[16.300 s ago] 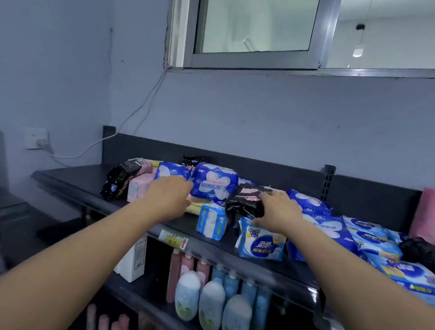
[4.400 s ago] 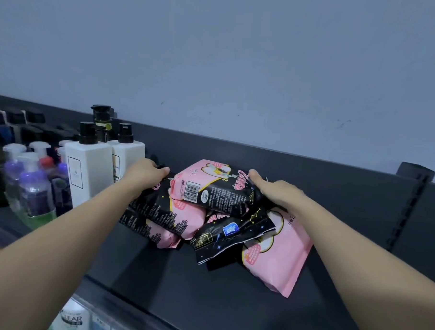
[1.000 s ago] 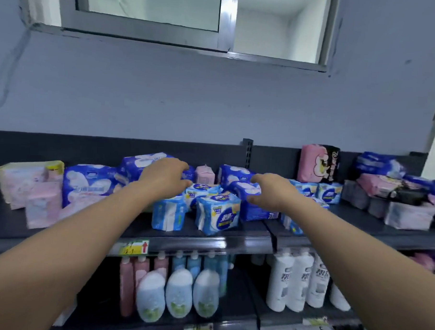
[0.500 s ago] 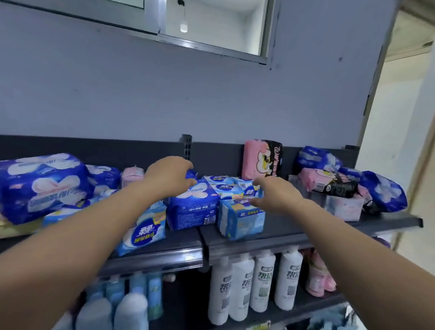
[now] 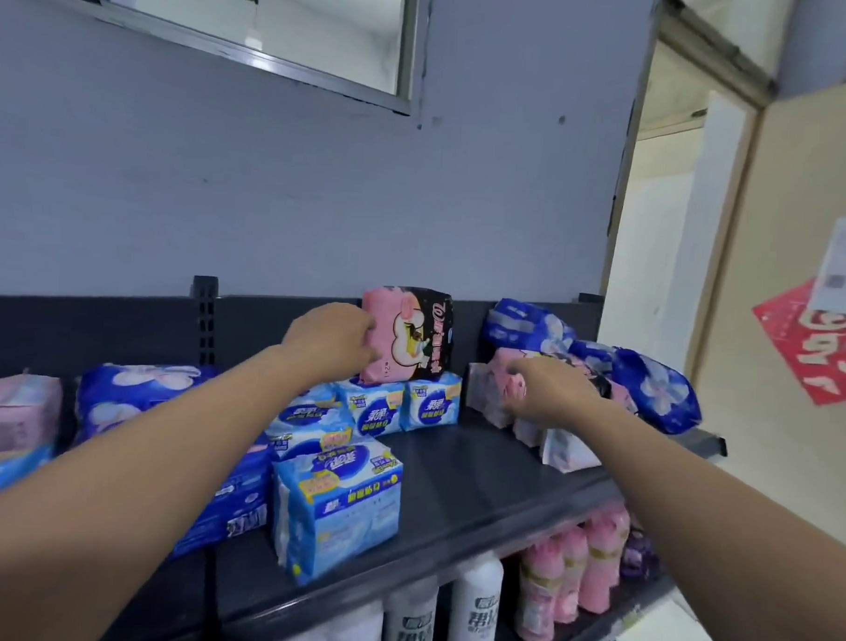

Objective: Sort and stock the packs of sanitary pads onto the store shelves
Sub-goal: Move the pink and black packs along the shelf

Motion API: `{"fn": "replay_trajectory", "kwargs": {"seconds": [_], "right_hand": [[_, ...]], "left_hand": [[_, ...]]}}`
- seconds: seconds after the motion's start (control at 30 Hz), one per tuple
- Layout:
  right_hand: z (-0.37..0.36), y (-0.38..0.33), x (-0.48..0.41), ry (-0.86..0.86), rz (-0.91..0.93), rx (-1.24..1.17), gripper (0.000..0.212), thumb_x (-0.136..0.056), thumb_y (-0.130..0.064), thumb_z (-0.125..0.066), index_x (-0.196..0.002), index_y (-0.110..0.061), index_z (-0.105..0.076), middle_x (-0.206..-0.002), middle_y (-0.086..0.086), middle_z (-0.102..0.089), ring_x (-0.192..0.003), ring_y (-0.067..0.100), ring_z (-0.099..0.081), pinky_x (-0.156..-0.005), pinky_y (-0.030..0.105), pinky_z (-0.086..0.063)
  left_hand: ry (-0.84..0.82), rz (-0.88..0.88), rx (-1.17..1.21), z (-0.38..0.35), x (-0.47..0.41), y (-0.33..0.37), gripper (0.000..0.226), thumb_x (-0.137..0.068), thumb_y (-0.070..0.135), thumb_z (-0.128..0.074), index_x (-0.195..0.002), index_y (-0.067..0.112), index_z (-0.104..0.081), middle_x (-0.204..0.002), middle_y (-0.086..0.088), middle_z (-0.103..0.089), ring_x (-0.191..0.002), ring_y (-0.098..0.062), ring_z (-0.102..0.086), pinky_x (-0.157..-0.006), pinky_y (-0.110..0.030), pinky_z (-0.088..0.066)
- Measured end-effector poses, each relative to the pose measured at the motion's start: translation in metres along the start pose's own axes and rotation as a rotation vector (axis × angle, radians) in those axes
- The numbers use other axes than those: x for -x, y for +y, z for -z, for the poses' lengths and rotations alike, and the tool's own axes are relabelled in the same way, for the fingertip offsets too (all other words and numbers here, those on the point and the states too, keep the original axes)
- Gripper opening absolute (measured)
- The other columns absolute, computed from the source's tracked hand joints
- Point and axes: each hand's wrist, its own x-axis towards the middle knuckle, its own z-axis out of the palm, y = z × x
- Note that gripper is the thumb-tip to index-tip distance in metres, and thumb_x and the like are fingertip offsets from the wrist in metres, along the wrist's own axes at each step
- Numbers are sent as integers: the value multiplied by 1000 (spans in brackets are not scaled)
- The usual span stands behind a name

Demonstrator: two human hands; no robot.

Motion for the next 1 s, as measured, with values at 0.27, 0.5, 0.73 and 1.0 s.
{"fn": "replay_trajectory", "kwargs": {"seconds": [0.27,0.5,0.73,1.0], "right_hand": [[-32,62,-53,-30,-47,118,79,-74,-56,-71,-140,-23,-41,-139,6,-49,-126,26,-46,-101,43,-44],[-48,114,-85,-102,48,166,101,-65,-63,-76,-146,-28,-27,-147,4,-36,-136,26,-34,-109,46,-36],[-58,134,-116,224,259,136,37,-81,-50,-57,-109,-27,-52,-103,-2,-62,-97,22,-59,-69,33,-43],[-33,124,-129,458,118,-525,30,-72,-50,-52,-87,-25,-58,-76,-8,-58,-75,20,-50,-66,31,-38]], "left_hand": [[54,-32,-55,-36,-88,20,59,-89,41,-60,-142,22,-42,-145,-3,-42,-129,-25,-44,-100,-43,-45],[14,109,-156,-69,-144,29,83,-90,34,-60,-154,19,-10,-162,-6,-1,-147,-27,-13,-114,-50,-23],[32,295,-438,-72,-165,53,82,-76,67,-62,-139,20,-40,-118,-6,-59,-114,-28,-51,-88,-37,-42],[290,583,362,-65,-143,87,45,-71,55,-76,-78,14,-61,-97,-9,-60,-88,-25,-59,-79,-35,-47]]}}
